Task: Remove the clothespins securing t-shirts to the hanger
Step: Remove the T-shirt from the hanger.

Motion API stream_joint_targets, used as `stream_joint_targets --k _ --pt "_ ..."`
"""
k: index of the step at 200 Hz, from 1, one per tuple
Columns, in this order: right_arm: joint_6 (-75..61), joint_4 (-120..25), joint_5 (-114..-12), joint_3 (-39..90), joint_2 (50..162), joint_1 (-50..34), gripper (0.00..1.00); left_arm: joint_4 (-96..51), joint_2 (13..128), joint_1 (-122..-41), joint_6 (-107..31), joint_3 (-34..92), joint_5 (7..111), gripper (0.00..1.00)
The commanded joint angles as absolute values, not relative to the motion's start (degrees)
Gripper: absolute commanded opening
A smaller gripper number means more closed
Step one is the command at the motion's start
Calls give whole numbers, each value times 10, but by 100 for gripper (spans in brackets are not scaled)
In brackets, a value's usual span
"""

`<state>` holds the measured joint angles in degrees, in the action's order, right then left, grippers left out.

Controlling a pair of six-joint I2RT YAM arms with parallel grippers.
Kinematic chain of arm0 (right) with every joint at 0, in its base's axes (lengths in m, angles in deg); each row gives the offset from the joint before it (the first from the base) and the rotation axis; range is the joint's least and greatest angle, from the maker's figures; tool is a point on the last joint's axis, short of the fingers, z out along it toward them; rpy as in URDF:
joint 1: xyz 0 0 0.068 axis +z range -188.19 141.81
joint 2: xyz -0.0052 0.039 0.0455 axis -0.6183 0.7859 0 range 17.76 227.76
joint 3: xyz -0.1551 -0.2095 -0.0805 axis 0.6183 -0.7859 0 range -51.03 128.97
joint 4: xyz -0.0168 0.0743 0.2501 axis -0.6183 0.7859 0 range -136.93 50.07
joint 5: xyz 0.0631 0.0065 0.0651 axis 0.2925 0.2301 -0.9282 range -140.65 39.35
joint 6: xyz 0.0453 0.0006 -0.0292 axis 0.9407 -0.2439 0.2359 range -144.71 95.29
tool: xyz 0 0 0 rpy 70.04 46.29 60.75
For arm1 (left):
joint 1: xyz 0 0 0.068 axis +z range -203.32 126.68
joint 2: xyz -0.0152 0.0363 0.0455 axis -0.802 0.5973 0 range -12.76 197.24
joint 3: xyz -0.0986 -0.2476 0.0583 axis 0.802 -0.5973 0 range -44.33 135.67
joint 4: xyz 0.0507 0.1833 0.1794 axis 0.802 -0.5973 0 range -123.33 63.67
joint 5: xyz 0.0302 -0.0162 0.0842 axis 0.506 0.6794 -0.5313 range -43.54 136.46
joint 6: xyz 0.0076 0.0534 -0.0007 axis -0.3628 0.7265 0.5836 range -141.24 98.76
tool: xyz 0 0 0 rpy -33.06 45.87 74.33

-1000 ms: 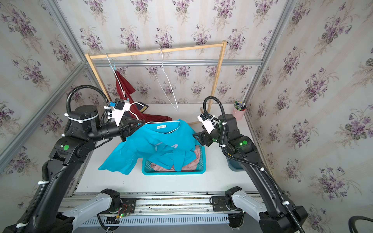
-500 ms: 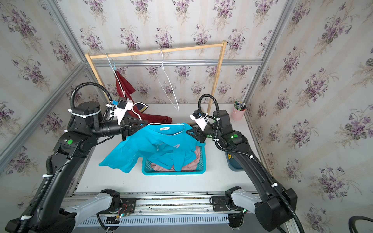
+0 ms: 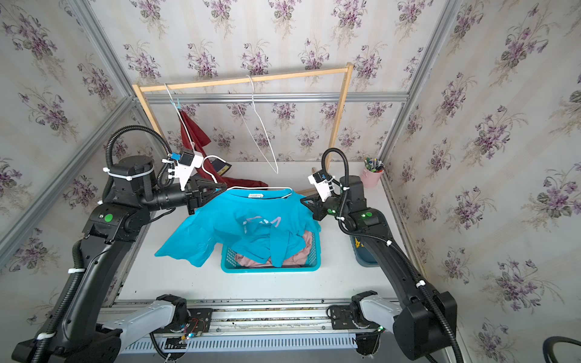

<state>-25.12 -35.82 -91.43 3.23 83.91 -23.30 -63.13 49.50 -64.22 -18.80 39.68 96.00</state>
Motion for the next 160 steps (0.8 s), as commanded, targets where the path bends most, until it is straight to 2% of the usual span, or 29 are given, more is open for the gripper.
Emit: stream_joint_targets --k 1,40,116,147,160 --pt "-121 -454 -952 12 827 -248 0 -616 476 -632 -170 382 961 0" --pt "-64 -459 -927 -13 813 -279 0 -617 455 -624 -132 348 949 0" --pt "-60 -424 -849 -22 825 -285 0 -580 463 -624 -162 387 985 0" --pt "-61 -514 -919 -48 787 -270 0 -576 466 -624 -182 386 986 0" --pt "-119 -530 -893 -66 745 -233 24 -574 468 -624 -185 383 987 0"
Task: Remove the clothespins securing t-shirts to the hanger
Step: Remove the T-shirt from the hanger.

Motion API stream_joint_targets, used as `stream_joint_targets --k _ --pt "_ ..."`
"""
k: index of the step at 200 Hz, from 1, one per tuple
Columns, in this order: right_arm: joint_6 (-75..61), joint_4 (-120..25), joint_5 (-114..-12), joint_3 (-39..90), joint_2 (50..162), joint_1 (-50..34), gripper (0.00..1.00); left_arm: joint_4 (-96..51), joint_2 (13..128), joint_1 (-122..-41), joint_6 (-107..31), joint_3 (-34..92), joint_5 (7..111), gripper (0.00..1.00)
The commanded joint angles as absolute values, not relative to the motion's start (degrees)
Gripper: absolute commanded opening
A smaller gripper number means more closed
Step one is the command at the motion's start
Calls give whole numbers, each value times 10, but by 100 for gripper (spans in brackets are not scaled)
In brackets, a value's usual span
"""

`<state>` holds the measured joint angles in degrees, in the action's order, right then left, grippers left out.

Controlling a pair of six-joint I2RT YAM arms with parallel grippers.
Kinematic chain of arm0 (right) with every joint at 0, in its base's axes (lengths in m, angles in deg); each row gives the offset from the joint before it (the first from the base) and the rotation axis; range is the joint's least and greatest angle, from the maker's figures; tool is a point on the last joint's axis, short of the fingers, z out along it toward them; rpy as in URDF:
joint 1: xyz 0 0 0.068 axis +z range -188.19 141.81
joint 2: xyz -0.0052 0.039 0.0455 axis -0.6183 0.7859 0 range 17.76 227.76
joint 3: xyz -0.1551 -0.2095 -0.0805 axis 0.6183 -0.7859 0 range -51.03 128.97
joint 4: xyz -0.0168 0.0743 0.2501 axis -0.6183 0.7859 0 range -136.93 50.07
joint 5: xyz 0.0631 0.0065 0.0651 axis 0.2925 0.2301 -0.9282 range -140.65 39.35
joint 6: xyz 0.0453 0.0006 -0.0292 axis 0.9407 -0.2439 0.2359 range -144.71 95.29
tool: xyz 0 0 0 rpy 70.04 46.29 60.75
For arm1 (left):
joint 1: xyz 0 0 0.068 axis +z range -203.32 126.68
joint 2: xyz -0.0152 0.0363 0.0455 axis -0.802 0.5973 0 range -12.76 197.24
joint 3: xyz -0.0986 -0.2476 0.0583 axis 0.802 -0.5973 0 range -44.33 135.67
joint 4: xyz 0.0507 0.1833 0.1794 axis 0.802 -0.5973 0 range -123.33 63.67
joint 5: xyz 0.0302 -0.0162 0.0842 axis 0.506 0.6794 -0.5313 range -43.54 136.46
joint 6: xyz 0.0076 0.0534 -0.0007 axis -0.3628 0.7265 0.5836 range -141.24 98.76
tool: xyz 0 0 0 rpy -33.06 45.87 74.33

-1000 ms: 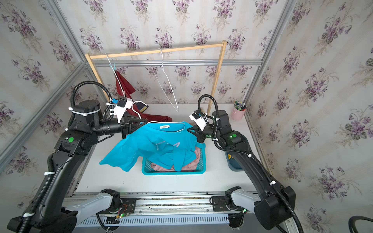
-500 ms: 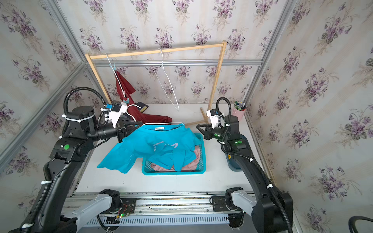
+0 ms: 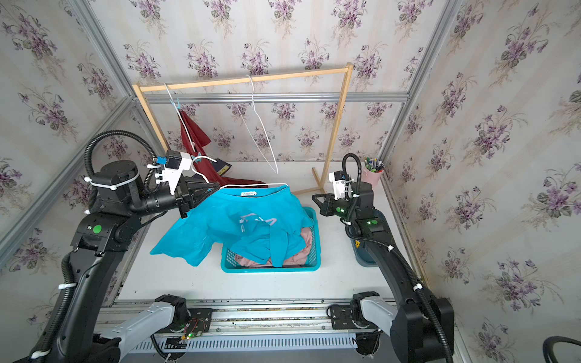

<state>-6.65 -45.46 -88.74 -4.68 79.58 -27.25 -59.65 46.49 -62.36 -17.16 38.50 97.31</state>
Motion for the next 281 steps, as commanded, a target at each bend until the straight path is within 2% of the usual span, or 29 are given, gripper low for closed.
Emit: stream_joint_targets --k 1,8,15,44,66,100,107,114,129,136,181,228,281 --pt "-123 -530 -891 -68 741 -230 26 -574 468 -624 -186 383 987 0" --pt "-159 -531 -871 -76 724 -207 40 -572 469 -624 -188 382 989 0" --pt "-189 -534 -866 -82 713 -191 48 -569 471 -624 -193 382 992 0" --pt "-217 -563 -913 -87 714 -175 65 -562 475 -623 -203 381 995 0" --pt "-230 -588 -922 -86 736 -164 70 -558 476 -624 -208 383 1001 0" --pt "-261 -593 -931 -52 790 -149 70 -554 480 -624 -215 384 1023 0" --pt "-262 -600 -940 -45 800 -145 67 -554 481 -623 -218 383 1027 0" --pt "-260 -609 -943 -40 809 -139 57 -552 482 -624 -220 382 1027 0" --pt "-247 -626 -939 -35 824 -130 15 -546 484 -624 -226 379 1026 0" --pt "-241 -630 -939 -36 829 -130 0 -542 483 -624 -227 377 1023 0" --pt "-226 -598 -836 -75 817 -132 0 -515 481 -623 -245 386 999 0" --pt "-172 -629 -843 -100 812 -126 0 -440 493 -625 -292 376 1004 0" --pt "-152 -648 -790 -103 784 -45 0 -296 494 -674 -366 328 959 0"
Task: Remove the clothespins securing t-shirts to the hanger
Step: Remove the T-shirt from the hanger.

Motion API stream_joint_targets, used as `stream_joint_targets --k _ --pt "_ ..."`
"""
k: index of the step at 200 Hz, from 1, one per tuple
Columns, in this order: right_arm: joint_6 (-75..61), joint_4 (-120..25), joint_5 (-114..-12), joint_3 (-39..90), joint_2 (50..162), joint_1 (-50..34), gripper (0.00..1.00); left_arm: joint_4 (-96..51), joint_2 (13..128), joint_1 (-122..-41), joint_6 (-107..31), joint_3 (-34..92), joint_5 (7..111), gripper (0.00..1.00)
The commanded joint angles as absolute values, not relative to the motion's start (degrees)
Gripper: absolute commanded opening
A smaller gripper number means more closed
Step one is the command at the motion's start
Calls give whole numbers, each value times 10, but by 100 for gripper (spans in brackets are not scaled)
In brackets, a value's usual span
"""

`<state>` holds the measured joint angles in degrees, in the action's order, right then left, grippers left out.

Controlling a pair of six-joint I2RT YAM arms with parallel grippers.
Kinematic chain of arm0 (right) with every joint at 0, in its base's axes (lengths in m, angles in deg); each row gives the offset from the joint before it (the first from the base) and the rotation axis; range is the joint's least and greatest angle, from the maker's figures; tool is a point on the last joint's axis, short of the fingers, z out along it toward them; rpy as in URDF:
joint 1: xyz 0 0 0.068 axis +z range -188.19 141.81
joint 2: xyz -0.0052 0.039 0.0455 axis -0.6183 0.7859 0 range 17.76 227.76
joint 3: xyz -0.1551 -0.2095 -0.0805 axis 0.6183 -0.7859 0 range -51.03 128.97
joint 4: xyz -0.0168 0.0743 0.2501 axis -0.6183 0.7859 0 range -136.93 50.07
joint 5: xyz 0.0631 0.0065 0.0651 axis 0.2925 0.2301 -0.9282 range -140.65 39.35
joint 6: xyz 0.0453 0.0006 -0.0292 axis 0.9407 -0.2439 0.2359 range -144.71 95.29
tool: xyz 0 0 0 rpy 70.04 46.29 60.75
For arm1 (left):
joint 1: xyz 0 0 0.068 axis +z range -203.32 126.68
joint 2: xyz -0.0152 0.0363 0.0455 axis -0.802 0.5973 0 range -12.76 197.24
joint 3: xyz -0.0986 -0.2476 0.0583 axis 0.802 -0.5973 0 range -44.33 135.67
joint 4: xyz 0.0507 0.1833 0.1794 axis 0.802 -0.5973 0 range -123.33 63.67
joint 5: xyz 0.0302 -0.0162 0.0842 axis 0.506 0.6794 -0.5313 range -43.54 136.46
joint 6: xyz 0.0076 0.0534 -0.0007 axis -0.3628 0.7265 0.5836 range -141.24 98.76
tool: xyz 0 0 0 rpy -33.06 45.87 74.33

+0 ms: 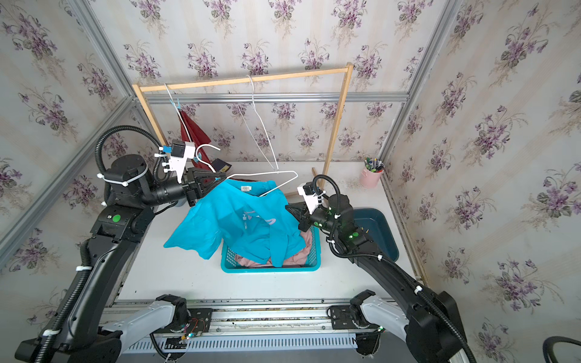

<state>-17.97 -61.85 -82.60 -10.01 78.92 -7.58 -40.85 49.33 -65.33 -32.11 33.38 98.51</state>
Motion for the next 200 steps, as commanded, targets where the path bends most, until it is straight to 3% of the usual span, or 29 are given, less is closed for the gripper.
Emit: stream_joint_targets --k 1,63,133,165,179,200 --pt "-152 -649 -789 -103 784 -44 0 -294 494 -675 -367 328 958 0" --pt "-127 -679 -747 -143 808 36 0 -198 529 -775 -389 317 886 0" --pt "-146 -684 -744 -153 852 70 0 -141 534 -816 -393 268 847 0" --pt "-194 -560 -696 -115 788 70 48 -140 534 -818 -371 253 839 0" --pt "-207 -517 -684 -108 741 70 55 -141 540 -817 -361 253 834 0" --pt "-214 -455 -672 -96 675 70 58 -152 553 -817 -340 262 836 0"
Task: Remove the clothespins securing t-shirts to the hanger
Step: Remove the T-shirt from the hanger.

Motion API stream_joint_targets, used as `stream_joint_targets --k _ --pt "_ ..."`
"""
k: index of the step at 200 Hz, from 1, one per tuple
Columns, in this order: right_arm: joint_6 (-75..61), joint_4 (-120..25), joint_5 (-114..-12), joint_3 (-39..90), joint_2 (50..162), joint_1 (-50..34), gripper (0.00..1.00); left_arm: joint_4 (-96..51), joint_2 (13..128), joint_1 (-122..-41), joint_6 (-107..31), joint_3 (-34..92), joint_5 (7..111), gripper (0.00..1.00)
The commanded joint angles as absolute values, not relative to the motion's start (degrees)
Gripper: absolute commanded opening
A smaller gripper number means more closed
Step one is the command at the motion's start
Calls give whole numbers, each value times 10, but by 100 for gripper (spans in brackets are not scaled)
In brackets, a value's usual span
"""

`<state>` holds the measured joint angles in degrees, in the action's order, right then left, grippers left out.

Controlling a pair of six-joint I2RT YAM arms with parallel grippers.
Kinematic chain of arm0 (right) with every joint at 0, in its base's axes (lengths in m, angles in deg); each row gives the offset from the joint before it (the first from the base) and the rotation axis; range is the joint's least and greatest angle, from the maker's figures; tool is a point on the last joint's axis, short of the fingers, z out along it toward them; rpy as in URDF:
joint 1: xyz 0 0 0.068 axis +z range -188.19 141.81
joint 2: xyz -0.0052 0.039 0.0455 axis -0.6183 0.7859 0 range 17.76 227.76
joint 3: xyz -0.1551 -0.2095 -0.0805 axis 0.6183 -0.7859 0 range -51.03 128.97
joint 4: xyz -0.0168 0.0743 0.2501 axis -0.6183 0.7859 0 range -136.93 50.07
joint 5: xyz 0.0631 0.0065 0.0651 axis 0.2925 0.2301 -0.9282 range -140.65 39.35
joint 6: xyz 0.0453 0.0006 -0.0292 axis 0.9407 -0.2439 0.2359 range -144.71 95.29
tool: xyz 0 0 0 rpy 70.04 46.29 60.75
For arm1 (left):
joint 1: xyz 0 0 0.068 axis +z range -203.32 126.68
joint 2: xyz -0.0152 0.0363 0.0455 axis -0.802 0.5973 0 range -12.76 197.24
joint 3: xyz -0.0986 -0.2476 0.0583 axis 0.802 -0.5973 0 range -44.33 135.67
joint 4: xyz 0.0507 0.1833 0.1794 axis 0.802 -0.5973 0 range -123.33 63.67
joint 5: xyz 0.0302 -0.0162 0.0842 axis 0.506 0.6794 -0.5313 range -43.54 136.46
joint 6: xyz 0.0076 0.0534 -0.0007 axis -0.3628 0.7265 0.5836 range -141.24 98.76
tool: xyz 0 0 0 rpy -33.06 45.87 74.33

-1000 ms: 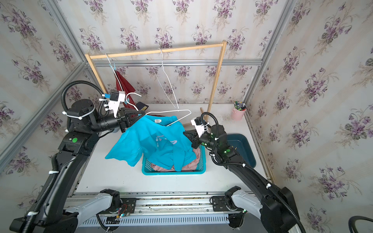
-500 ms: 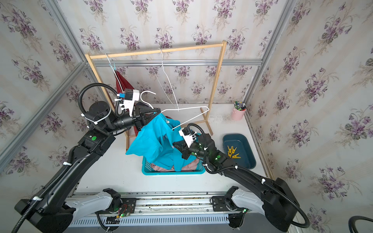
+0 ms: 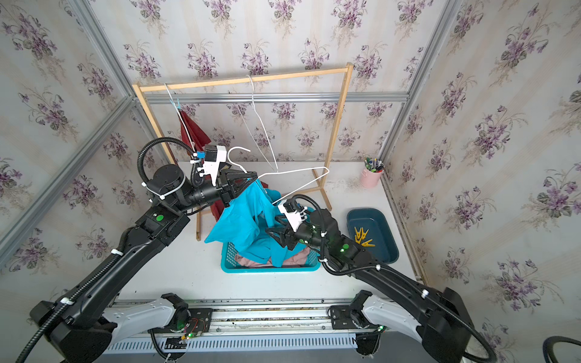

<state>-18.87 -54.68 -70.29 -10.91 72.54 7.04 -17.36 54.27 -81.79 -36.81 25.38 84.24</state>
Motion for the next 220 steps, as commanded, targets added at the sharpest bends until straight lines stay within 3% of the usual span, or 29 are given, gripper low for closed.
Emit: stream_joint_targets --k 1,34,97,133,174,186,204,220 --pt "-214 -451 -672 -95 673 69 58 -153 554 -817 -339 262 837 0" --pt "-255 -320 -657 5 655 70 58 -264 574 -817 -238 293 849 0" --pt "-412 -140 -587 315 803 70 59 -305 616 -809 -203 308 930 1" --pt "-519 -63 -553 376 872 70 62 -305 618 -809 -208 318 952 0" --pt "-542 -68 -522 403 916 70 60 -345 606 -809 -196 319 979 0" --pt "-547 -83 -522 400 915 70 54 -355 602 -809 -189 314 979 0" --pt "-565 -106 -529 377 906 71 23 -361 600 -809 -186 307 981 0" --pt "-585 -126 -531 347 893 70 7 -362 604 -809 -185 308 992 0"
